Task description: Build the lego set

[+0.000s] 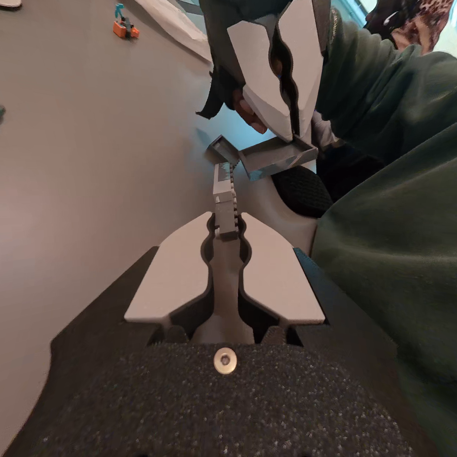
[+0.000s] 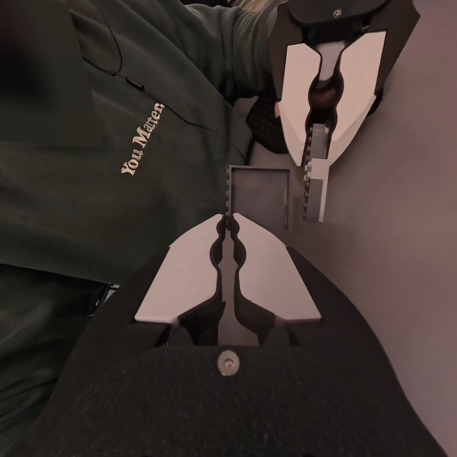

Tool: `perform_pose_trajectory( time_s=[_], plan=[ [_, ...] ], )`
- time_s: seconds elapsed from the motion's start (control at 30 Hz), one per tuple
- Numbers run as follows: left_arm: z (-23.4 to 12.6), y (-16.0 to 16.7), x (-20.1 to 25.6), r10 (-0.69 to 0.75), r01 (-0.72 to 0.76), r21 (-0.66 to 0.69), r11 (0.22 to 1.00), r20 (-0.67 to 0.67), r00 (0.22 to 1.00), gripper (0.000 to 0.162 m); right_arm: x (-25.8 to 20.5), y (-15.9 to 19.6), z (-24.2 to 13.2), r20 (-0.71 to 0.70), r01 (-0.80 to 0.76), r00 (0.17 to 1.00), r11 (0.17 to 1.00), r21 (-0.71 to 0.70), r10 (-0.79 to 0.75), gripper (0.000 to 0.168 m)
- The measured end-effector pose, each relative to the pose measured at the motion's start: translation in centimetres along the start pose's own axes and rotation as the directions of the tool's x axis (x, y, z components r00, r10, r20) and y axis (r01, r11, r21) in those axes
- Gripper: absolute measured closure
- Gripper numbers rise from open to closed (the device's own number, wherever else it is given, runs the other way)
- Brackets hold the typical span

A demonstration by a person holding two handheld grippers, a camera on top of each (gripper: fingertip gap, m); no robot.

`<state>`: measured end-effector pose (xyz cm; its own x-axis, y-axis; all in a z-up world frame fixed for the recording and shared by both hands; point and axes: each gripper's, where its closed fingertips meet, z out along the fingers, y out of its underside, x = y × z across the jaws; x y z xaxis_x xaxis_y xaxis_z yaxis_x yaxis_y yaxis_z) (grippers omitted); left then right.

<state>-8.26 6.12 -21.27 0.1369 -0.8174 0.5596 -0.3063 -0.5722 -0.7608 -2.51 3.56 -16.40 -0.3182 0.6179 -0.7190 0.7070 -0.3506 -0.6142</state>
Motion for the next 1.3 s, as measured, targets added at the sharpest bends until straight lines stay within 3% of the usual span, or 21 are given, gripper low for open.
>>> perform_pose_trajectory(
  time_s=[0.33, 0.5, 0.7, 0.87, 1.07, 1.3],
  plan=[
    [0.5, 0.0, 0.9, -0.004, 0.004, -0.001, 1.000, -0.048, 0.999, 0.146, -0.2, 2.1, 0.1, 0.049, -0.113, 0.993, 0.993, 0.031, 0.112, 0.166],
    [0.3, 0.3, -0.2, 0.038, -0.037, -0.017, 0.999, 0.044, 0.998, 0.146, -0.1, 3.9, 0.6, 0.119, -0.219, 0.969, 0.976, 0.021, 0.215, 0.166],
    [0.2, 0.4, -0.5, 0.043, -0.042, -0.017, 0.999, 0.053, 0.998, 0.146, 3.3, 5.8, 0.6, 0.075, -0.449, 0.891, 0.893, 0.018, 0.447, 0.165],
    [0.0, 0.3, -0.5, 0.039, -0.038, -0.007, 0.999, 0.051, 0.998, 0.146, 5.3, 5.3, -0.9, 0.061, -0.538, 0.843, 0.839, 0.081, 0.535, 0.165],
    [-0.1, 0.2, -0.5, 0.021, -0.021, 0.008, 1.000, 0.034, 0.999, 0.146, 6.1, 5.0, -2.1, 0.080, -0.583, 0.812, 0.806, 0.103, 0.578, 0.163],
    [-0.1, 0.3, -0.5, 0.012, -0.013, 0.011, 1.000, 0.022, 1.000, 0.146, 6.0, 4.7, -1.9, 0.071, -0.557, 0.830, 0.826, 0.089, 0.553, 0.161]
  ],
)
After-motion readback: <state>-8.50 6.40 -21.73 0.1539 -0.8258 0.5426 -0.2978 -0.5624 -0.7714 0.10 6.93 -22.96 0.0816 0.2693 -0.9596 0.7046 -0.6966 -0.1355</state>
